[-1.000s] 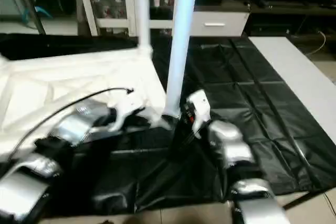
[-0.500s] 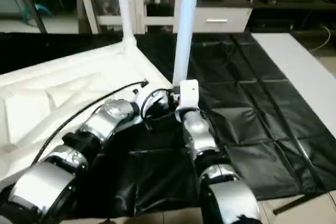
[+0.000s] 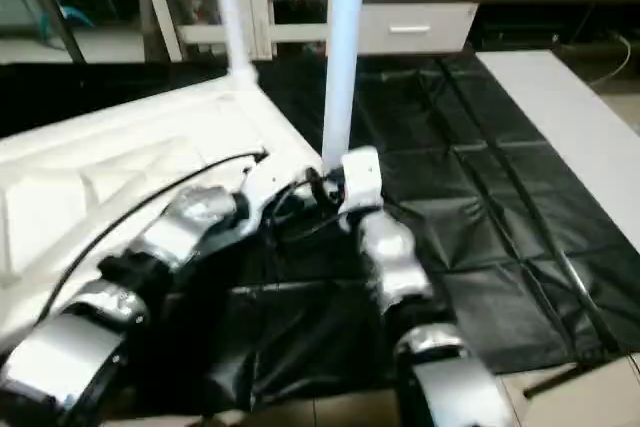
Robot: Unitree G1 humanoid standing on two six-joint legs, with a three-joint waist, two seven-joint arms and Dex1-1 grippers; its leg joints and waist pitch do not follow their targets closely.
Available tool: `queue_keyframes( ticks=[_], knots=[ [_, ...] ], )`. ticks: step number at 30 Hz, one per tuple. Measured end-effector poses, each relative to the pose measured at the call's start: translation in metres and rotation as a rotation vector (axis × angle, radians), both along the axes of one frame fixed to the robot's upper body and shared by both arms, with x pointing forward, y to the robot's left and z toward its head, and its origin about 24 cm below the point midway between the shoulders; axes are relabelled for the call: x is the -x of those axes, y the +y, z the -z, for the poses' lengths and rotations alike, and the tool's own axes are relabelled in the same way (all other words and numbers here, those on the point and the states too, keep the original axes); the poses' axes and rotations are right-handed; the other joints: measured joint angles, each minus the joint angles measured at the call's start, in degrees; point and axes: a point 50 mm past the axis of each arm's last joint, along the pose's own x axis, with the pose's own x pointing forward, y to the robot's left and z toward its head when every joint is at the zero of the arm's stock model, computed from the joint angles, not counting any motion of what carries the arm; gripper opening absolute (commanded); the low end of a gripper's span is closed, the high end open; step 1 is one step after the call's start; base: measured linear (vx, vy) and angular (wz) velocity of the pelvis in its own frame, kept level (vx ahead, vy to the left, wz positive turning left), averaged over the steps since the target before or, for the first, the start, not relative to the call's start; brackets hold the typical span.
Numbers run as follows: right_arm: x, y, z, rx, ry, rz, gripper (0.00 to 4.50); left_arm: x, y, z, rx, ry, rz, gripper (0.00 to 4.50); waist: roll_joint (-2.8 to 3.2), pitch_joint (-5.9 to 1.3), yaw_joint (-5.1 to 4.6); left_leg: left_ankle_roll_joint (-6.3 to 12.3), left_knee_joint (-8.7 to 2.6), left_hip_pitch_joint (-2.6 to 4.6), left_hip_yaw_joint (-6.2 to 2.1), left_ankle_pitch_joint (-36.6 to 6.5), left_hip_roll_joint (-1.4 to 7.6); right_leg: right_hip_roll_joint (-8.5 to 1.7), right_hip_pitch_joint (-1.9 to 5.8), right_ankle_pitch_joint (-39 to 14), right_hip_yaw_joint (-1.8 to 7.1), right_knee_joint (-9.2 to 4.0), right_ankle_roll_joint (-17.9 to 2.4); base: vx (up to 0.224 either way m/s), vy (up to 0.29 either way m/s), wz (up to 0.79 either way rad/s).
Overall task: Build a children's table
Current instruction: Rotate leg to tighten
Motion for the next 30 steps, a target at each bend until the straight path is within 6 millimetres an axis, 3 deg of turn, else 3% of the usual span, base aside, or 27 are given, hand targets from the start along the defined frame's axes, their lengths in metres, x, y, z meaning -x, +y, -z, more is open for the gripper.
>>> queue_keyframes(
  ticks=[6, 12, 23, 24, 30],
  knots=[
    [0.023, -0.037, 0.010, 0.139, 0.151, -0.404, 4.45, 0.020, 0.020, -0.004, -0.053, 0.098, 0.243, 0.00, -0.20, 0.01, 1.30, 0.05, 0.28, -0.13, 0.10, -0.05, 0.25, -0.01, 0.18, -0.02, -0.26, -0.16, -0.04, 0.000, 0.000, 0.00],
    [0.039, -0.046, 0.011, 0.193, 0.264, -0.670, 4.45, 0.031, 0.031, -0.006, -0.087, 0.172, 0.334, 0.00, -0.23, 0.01, 1.69, -0.07, 0.51, -0.08, 0.13, -0.07, 0.45, 0.00, 0.21, -0.03, -0.38, 0.11, -0.03, 0.000, 0.000, 0.00],
    [0.042, -0.042, 0.014, 0.150, 0.313, -0.725, 4.45, 0.036, 0.032, -0.006, -0.102, 0.214, 0.365, 0.00, -0.36, -0.07, 1.51, -0.34, 0.67, 0.03, 0.12, -0.19, 0.53, -0.01, 0.42, -0.02, -0.47, 0.17, -0.04, 0.000, 0.000, 0.00],
    [0.043, -0.042, 0.014, 0.138, 0.317, -0.726, 4.19, 0.036, 0.032, -0.007, -0.104, 0.215, 0.363, 0.00, -0.36, -0.07, 1.51, -0.34, 0.67, 0.02, 0.11, -0.19, 0.54, 0.00, 0.42, -0.02, -0.50, 0.17, -0.04, 0.000, 0.000, 0.00],
    [0.043, -0.040, 0.018, 0.084, 0.347, -0.730, 3.78, 0.038, 0.034, -0.007, -0.112, 0.219, 0.357, 0.00, -0.30, -0.11, 1.28, -0.35, 0.68, 0.04, 0.11, -0.19, 0.56, 0.00, 0.43, -0.02, -0.53, 0.19, -0.04, 0.000, 0.000, 0.00]
  ],
)
